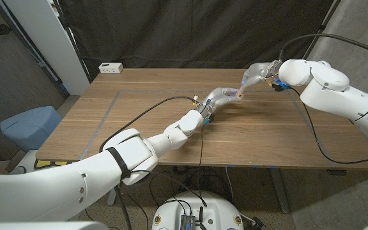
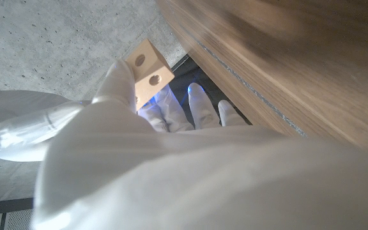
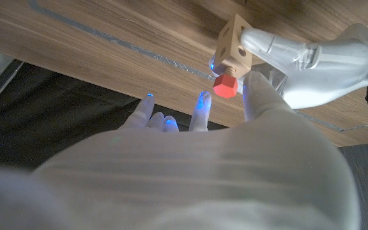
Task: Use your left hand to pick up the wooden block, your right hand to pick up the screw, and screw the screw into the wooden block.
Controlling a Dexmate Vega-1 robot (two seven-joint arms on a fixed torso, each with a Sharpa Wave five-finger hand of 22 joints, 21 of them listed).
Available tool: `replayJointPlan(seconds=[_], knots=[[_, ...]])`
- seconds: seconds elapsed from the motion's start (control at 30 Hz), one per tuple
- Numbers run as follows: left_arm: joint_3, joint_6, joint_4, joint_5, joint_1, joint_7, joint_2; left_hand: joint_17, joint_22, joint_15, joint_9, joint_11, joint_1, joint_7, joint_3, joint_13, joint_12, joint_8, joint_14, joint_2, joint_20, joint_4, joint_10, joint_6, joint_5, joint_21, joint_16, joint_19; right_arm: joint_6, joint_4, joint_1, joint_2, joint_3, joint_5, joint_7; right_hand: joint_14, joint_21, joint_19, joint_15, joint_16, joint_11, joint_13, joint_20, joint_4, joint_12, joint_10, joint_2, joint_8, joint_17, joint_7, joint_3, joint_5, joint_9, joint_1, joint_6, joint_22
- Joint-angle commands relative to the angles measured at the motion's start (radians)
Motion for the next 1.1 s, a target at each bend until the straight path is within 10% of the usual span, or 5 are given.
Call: replayJointPlan(seconds=[0.03, 1.1], knots=[[0.006, -0.011, -0.002, 0.007, 0.002, 0.008, 0.003, 0.001, 0.002, -0.115, 0.001, -0.003, 0.01, -0.011, 0.011, 0.001, 0.003, 0.009, 0.008, 0.02, 0.001, 0.008, 0.011, 0.016, 0.005, 0.004, -0.003, 0.005, 0.0, 0.0, 0.002, -0.001, 0.004, 0.002, 0.014, -0.005, 0.002, 0.007, 0.006, 0.0, 0.009, 0.002, 0.002, 0.001, 0.007, 0.0, 0.002, -0.001, 0.003, -0.002, 0.01, 0.01, 0.0, 0.01, 0.018, 0.003], [0.013, 0.006, 0.001, 0.011, -0.002, 0.008, -0.009, 0.001, 0.002, -0.117, 0.001, -0.003, 0.008, -0.008, 0.012, 0.002, 0.003, 0.01, 0.009, 0.021, 0.0, 0.01, 0.014, 0.019, 0.005, 0.004, -0.005, 0.005, 0.017, 0.009, -0.023, -0.016, 0.029, 0.034, -0.01, 0.018, 0.007, 0.03, -0.006, 0.012, 0.002, 0.003, -0.013, 0.009, 0.022, 0.038, 0.016, 0.039, 0.008, -0.014, 0.043, 0.016, -0.012, 0.031, 0.145, 0.003]])
